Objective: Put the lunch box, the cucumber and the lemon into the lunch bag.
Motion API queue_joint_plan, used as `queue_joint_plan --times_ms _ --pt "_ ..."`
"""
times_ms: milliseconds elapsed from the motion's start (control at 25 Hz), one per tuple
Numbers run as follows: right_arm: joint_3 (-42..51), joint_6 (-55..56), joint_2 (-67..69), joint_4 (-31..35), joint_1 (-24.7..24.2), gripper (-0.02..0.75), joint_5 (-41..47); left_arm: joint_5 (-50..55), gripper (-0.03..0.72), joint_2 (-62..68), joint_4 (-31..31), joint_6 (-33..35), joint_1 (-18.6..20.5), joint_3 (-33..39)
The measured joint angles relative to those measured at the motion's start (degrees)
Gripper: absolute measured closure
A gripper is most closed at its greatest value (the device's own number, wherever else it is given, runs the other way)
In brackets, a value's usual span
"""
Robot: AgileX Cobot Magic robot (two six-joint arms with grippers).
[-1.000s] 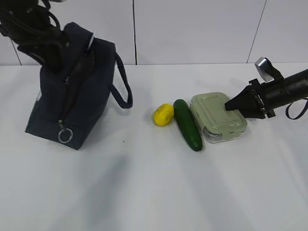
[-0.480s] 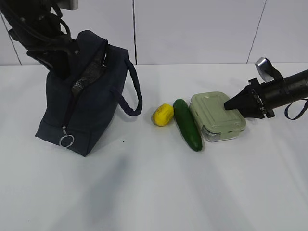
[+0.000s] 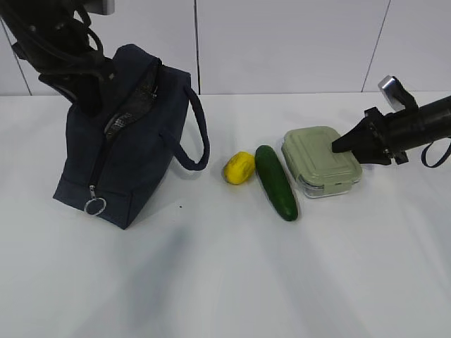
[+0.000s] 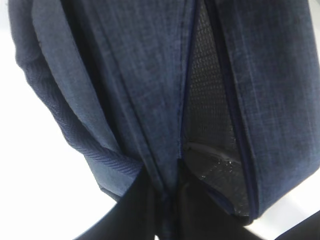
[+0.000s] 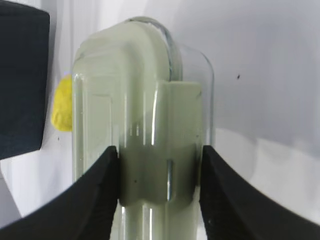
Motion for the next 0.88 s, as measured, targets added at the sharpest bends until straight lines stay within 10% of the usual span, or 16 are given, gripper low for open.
queue_joint_plan --times_ms 880 --pt "0.16 3.07 -8.81 14.02 4.22 0.378 -0.38 0.35 0.669 0.0 0.08 0.0 0.0 0.0"
